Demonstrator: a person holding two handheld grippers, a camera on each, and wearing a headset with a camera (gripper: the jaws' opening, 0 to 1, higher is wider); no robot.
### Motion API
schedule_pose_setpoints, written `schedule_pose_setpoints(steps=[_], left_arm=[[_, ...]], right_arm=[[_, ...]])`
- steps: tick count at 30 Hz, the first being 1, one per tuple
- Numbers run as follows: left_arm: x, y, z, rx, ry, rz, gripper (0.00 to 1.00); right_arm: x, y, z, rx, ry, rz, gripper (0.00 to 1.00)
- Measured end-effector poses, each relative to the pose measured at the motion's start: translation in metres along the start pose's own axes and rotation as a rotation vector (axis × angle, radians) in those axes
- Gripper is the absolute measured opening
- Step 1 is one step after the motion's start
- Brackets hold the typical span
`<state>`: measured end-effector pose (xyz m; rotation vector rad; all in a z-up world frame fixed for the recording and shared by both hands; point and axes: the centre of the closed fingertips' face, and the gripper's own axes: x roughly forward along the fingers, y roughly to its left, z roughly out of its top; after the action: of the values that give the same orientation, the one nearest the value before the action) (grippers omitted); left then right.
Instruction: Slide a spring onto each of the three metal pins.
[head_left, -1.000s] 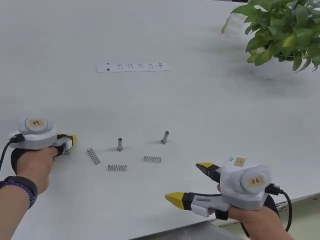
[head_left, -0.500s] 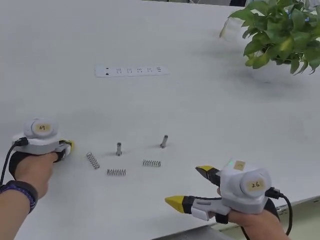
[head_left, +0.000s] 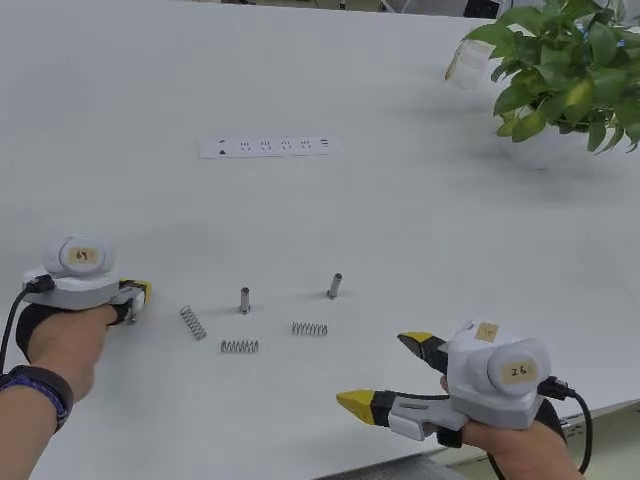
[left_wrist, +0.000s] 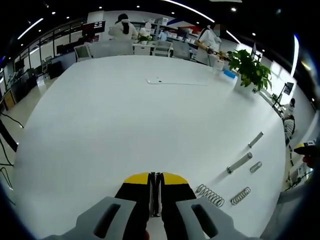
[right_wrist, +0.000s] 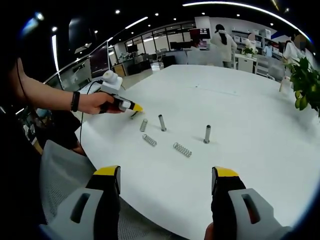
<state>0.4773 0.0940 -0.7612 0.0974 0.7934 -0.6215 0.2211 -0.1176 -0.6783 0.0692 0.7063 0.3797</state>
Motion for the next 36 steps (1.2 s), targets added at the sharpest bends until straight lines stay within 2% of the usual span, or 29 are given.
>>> schedule_pose_setpoints(steps=[3, 19, 36], left_arm=[[-0.006, 0.001, 0.006, -0.019, -0.027, 0.005, 0.00], [-0.023, -0.006, 0.010, 0.006, -0.055, 0.005, 0.00], [-0.031, -0.020, 0.003, 0.053, -0.049, 0.000, 0.00]], right_arm=[[-0.001, 0.000, -0.001, 0.002, -0.004, -0.002, 0.73], [-0.006, -0.002, -0.007, 0.014, -0.016, -0.014, 0.73], [-0.010, -0.002, -0.013, 0.031, -0.030, -0.021, 0.73]])
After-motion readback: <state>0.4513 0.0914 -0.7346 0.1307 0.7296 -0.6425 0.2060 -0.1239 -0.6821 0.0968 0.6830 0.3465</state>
